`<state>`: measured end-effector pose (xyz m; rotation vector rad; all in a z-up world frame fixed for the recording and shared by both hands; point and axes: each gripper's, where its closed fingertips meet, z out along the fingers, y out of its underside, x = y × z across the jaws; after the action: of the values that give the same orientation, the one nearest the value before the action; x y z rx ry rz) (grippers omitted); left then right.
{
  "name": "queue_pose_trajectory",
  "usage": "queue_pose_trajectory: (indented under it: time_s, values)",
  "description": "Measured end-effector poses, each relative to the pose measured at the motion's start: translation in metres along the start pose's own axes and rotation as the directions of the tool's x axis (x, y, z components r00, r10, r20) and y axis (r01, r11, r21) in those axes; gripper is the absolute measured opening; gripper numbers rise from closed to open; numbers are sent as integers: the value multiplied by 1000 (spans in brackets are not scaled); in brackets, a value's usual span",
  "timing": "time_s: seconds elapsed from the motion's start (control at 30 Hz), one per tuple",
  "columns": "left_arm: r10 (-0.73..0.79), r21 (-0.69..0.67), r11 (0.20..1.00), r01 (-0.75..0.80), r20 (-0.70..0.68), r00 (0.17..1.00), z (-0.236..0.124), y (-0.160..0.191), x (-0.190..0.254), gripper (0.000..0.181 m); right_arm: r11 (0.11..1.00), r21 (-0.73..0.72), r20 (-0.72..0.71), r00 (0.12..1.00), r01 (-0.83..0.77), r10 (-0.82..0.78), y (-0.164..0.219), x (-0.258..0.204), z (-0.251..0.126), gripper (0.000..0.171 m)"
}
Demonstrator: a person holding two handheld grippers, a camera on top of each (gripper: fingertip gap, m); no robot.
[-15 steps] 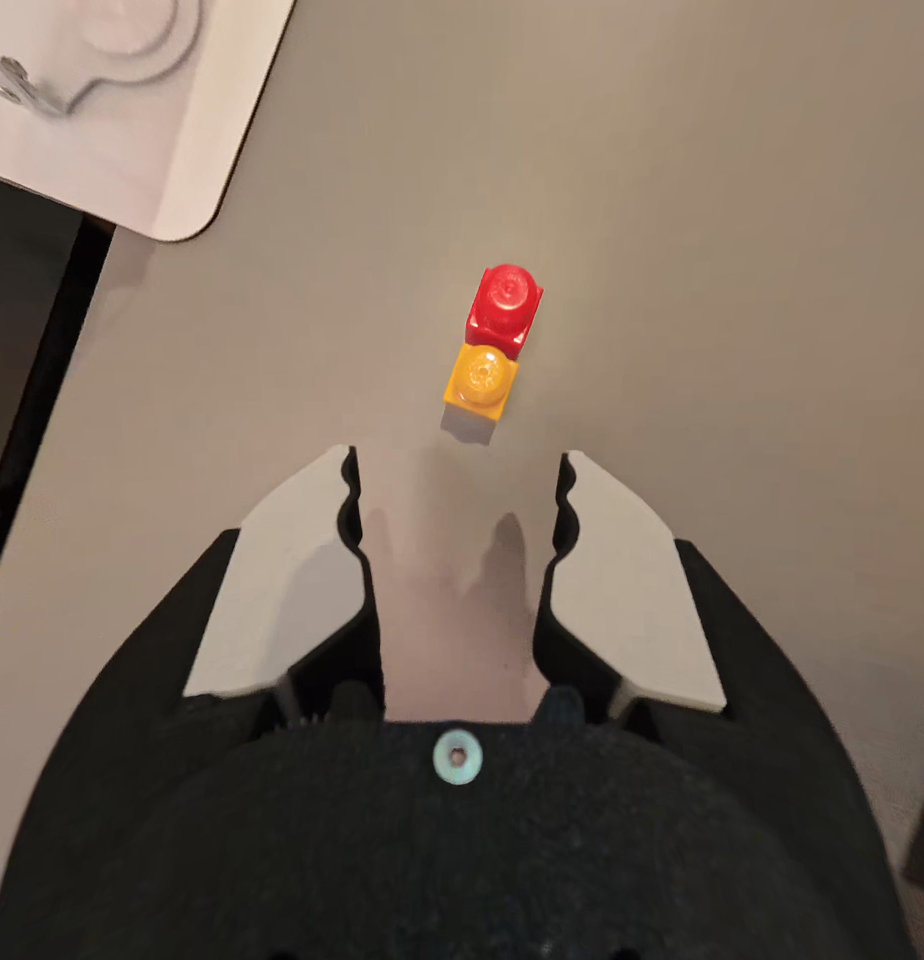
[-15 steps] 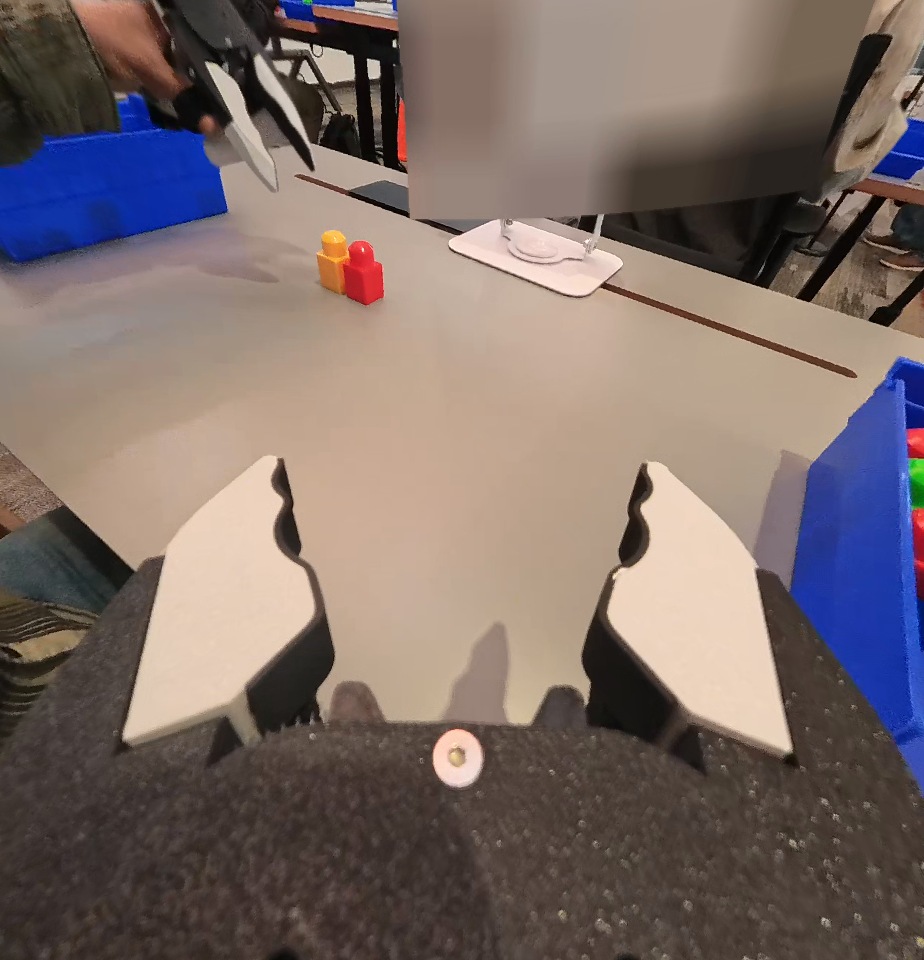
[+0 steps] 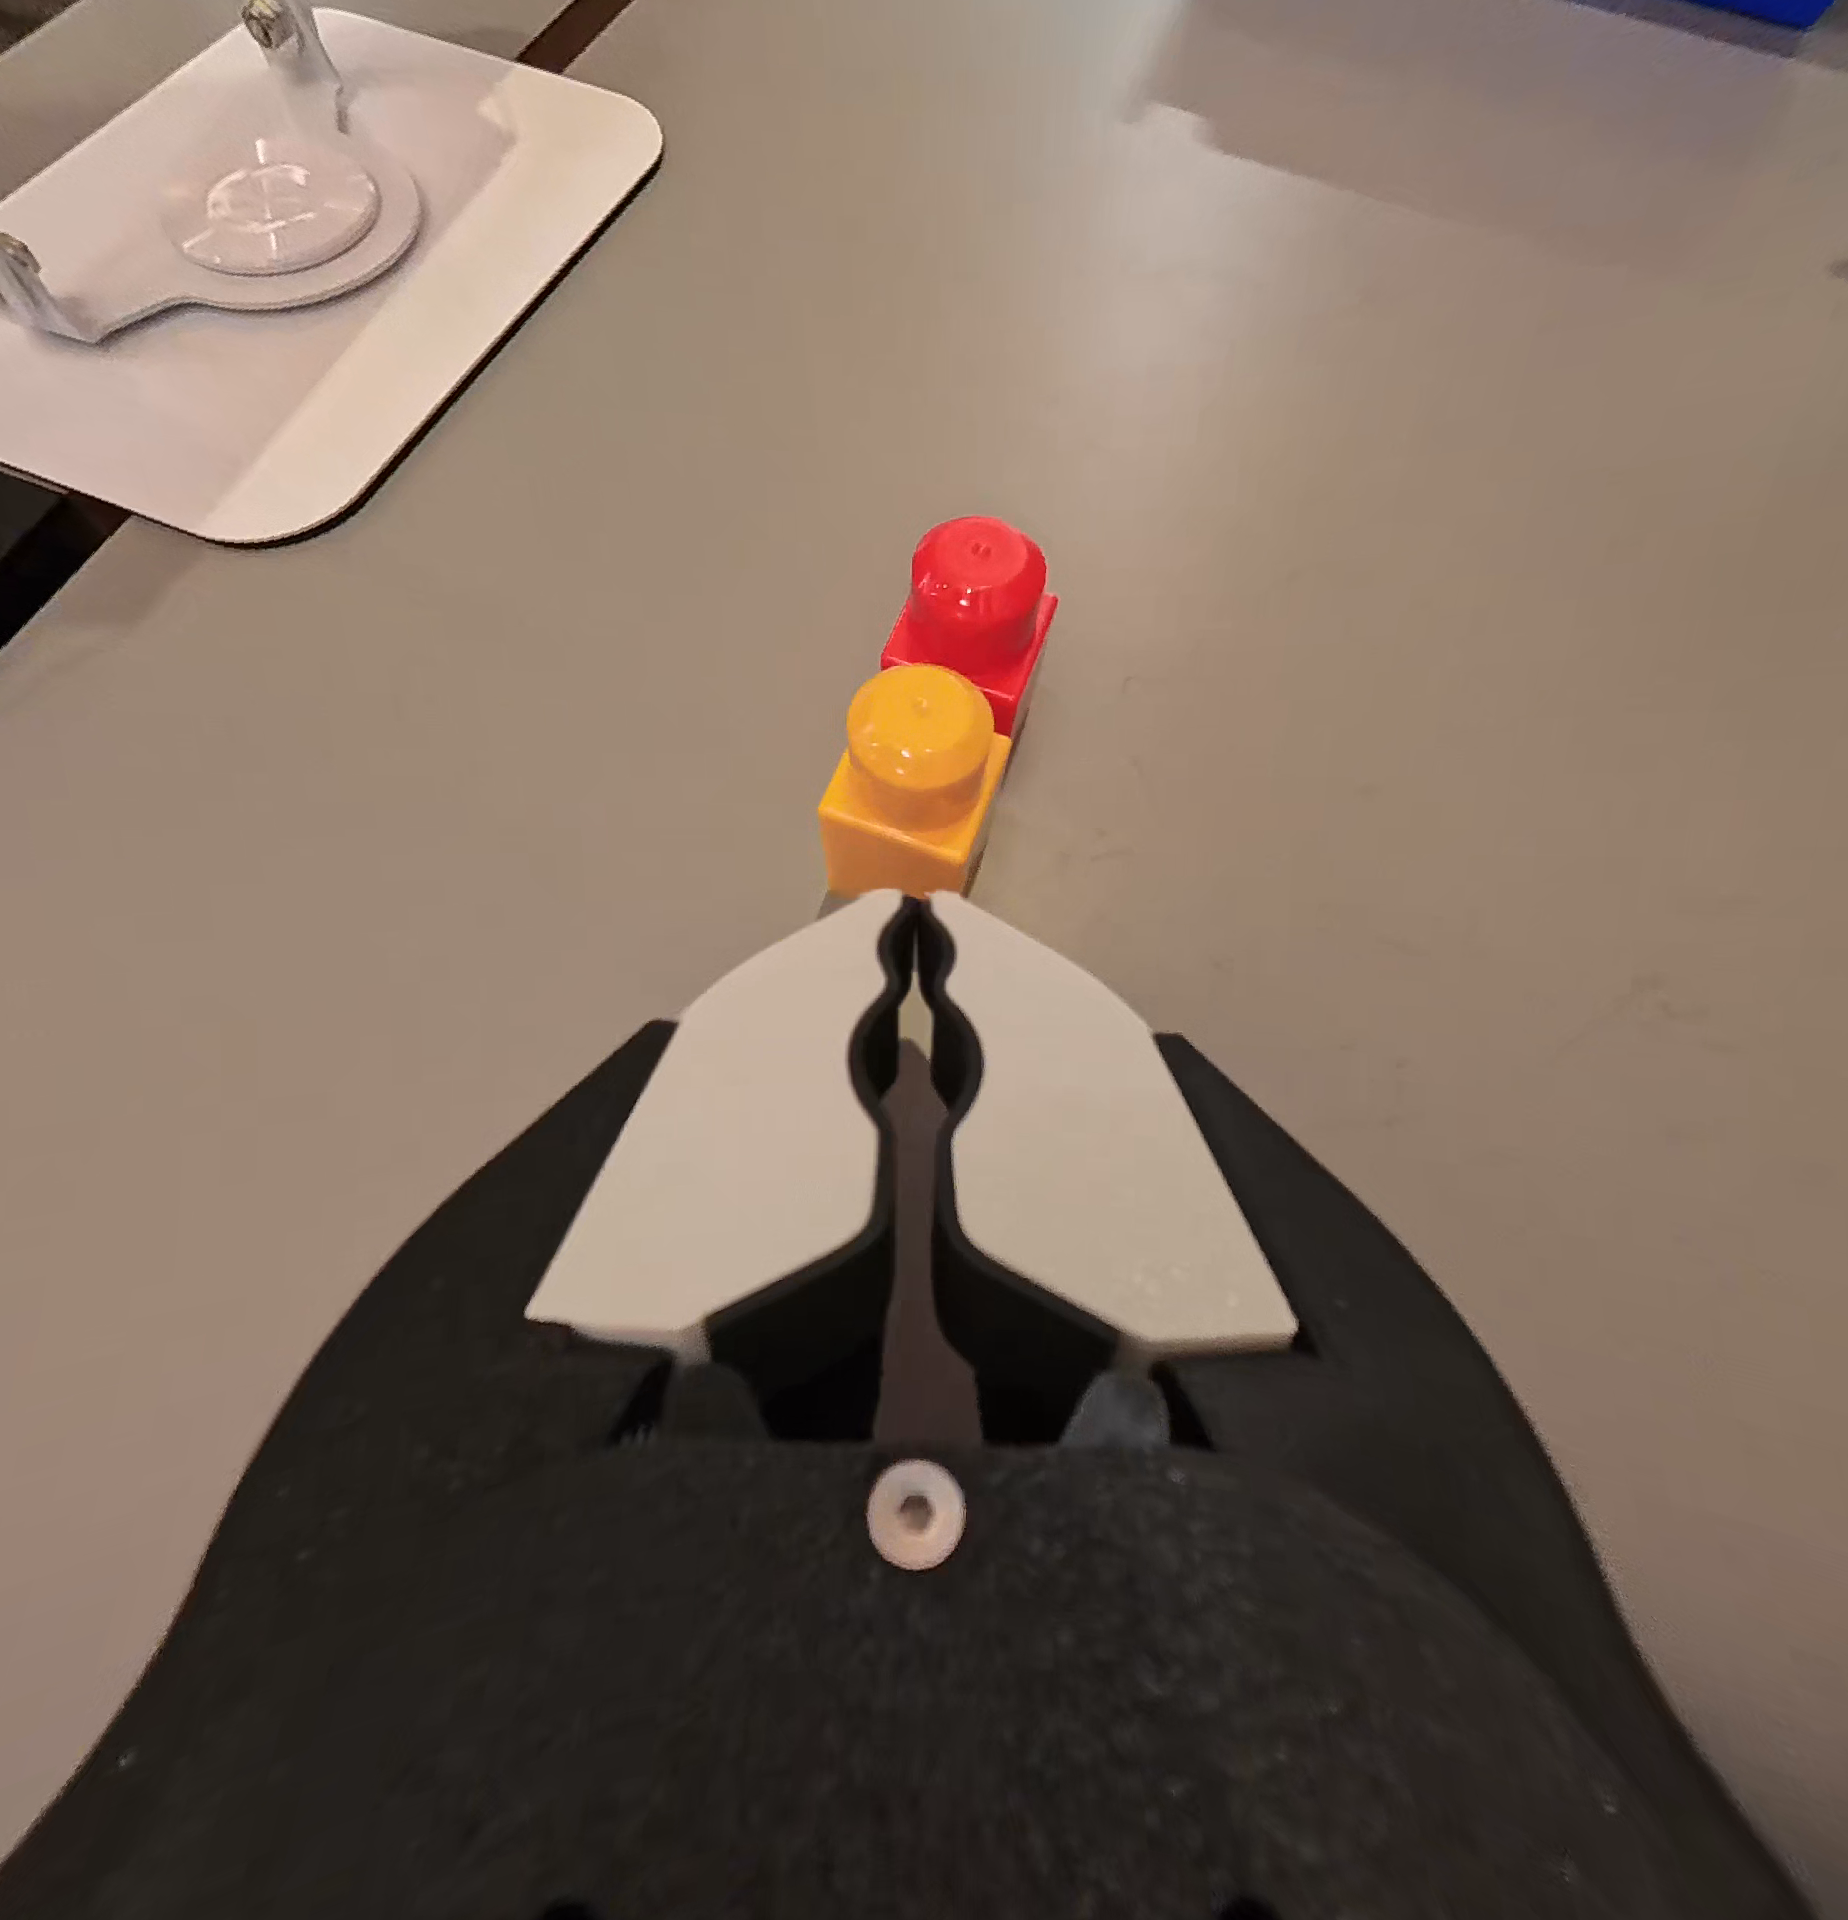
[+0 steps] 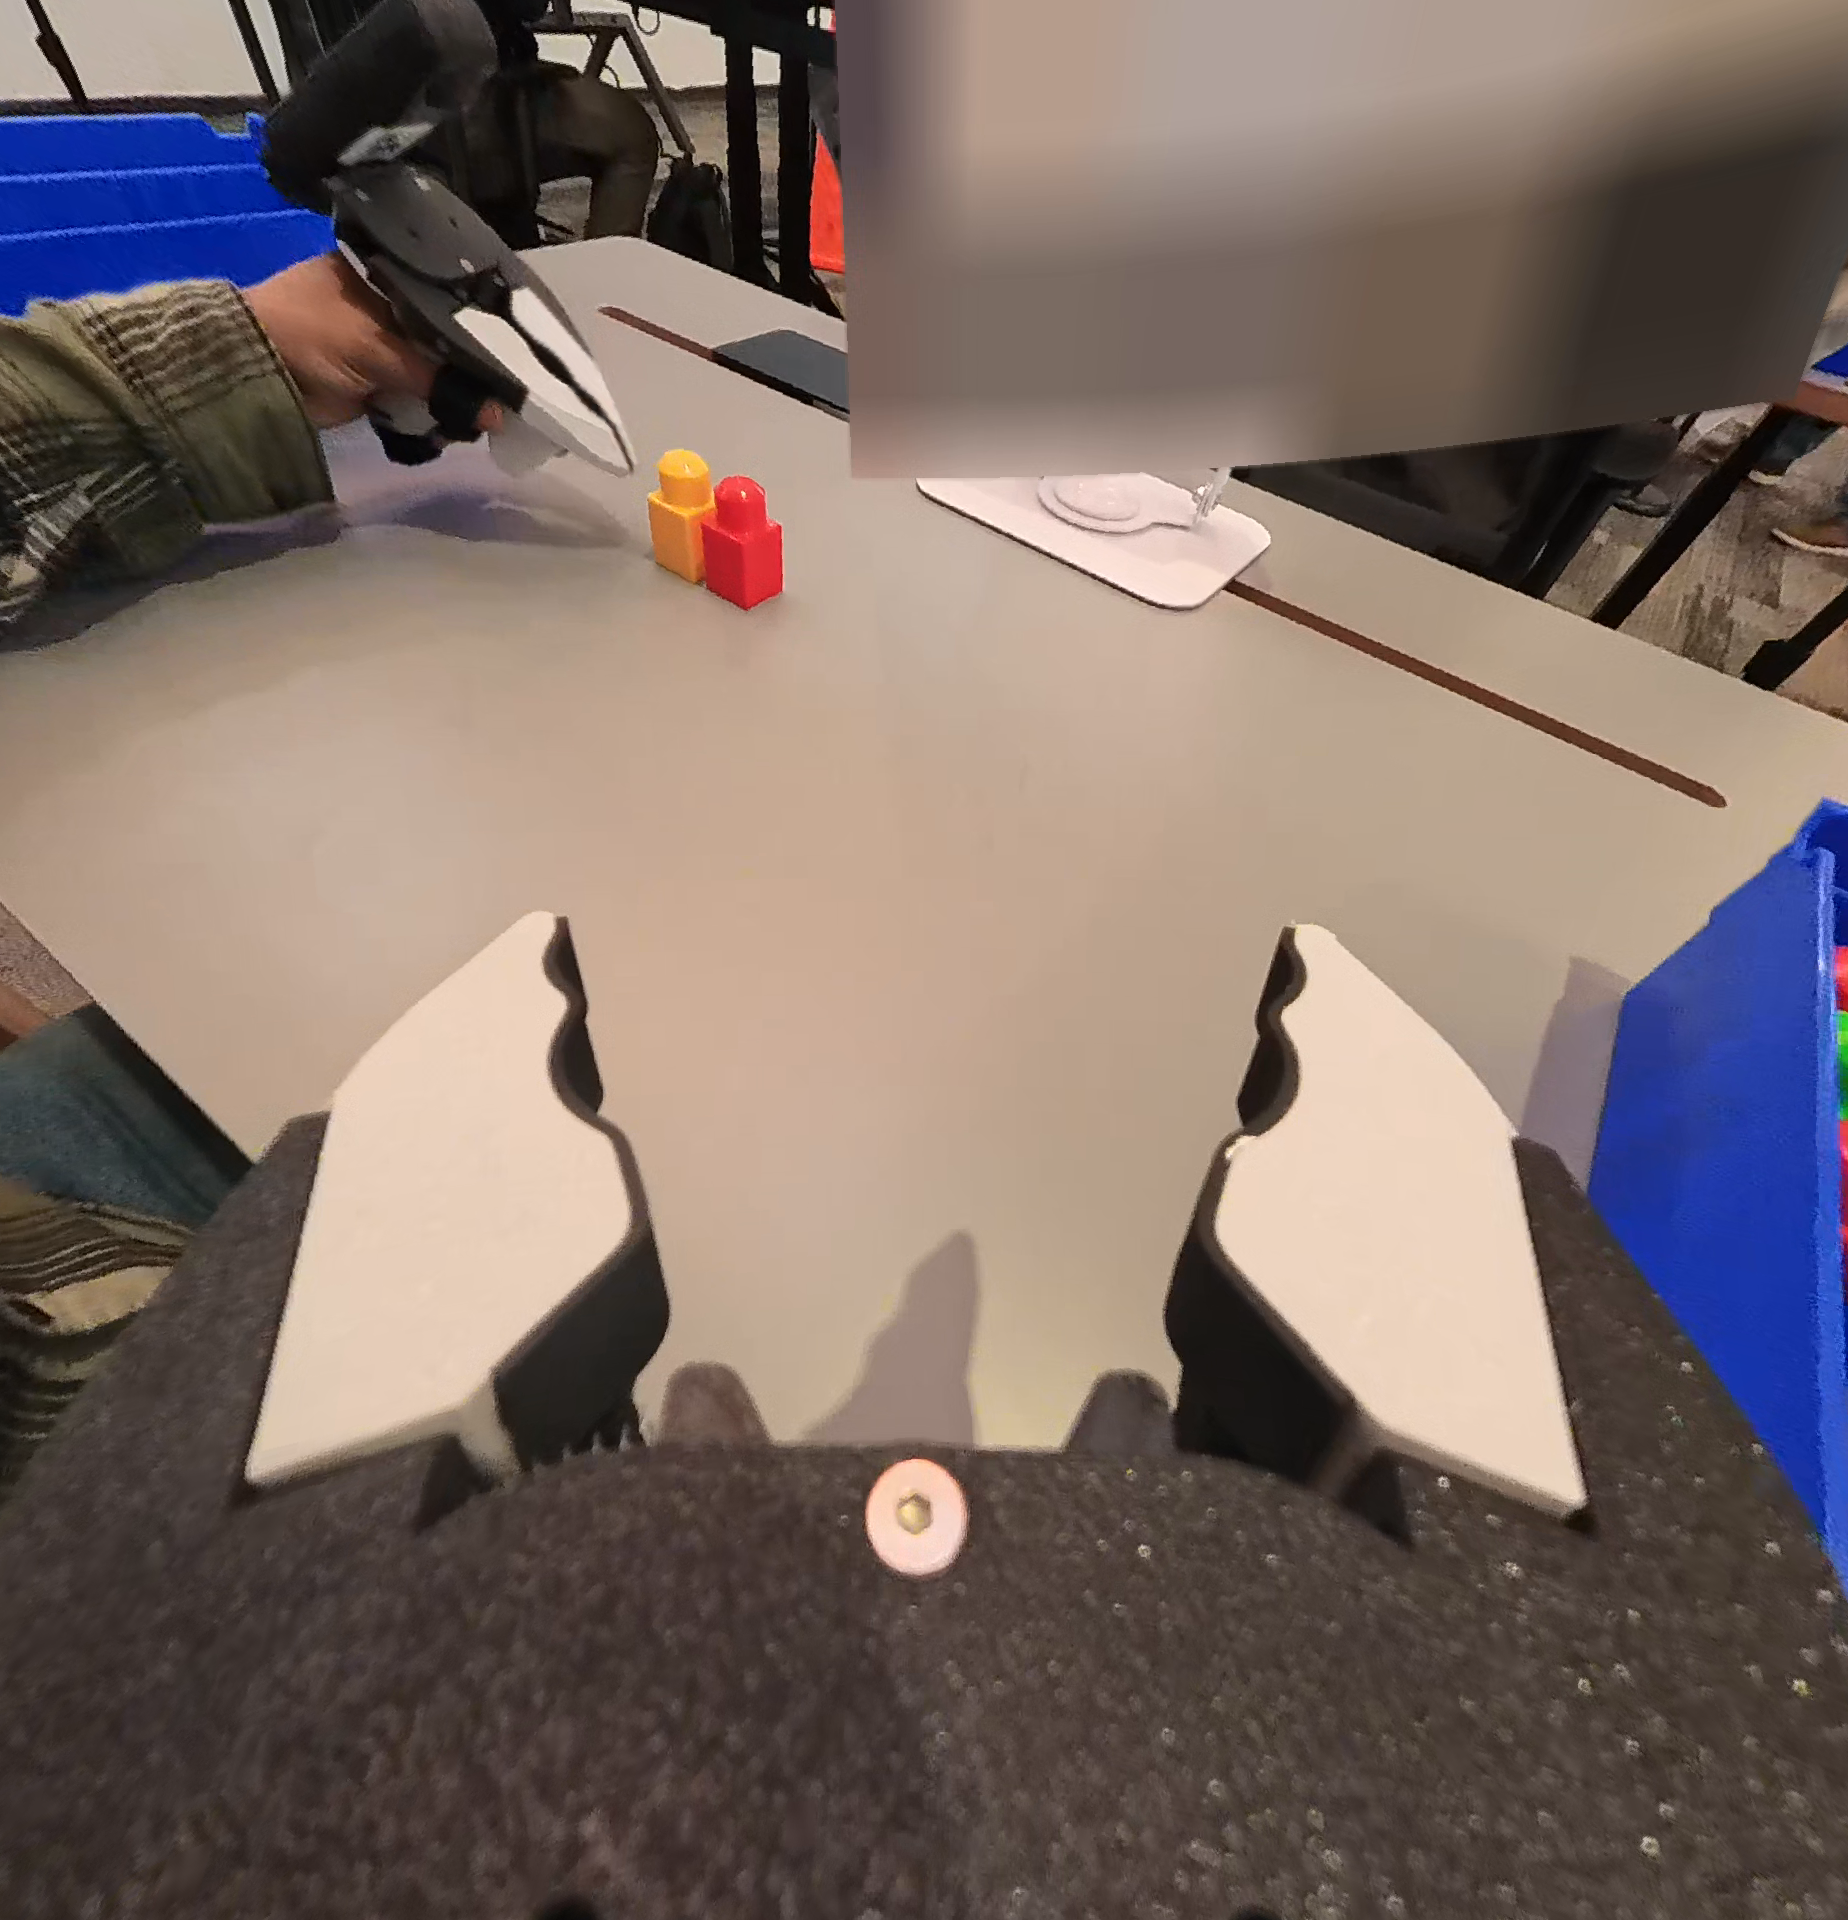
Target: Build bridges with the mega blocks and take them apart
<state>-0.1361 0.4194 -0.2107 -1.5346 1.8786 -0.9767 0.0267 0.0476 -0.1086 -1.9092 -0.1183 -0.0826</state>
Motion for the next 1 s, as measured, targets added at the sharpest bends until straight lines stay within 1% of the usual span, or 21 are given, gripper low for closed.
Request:
queue_pose_trajectory:
  time_s: [0.17, 0.33, 0.4, 0.6, 0.77, 1.0]
  values:
    - [-8, 20, 1000, 8, 4, 1000, 4, 2, -5, 0, 1000, -19, 5, 1000, 13, -13, -2, -5, 7, 121]
    - [19, -41, 999, -18, 37, 999, 15, 11, -10, 0, 999, -37, 13, 1000, 21, -20, -3, -8, 15, 121]
    - [28, -46, 999, -26, 43, 999, 17, 12, -11, 0, 999, -43, 17, 1000, 24, -23, -3, -10, 18, 121]
    - [22, -15, 1000, -22, 35, 999, 21, 8, -11, 0, 998, -49, 25, 999, 29, -28, -1, -12, 28, 122]
    - [45, -51, 998, -43, 43, 998, 26, 11, -11, 0, 998, -53, 37, 999, 28, -26, 0, -14, 37, 121]
    - [80, -55, 995, -77, 63, 995, 28, 8, -10, 0, 998, -56, 64, 997, 38, -34, -1, -22, 48, 122]
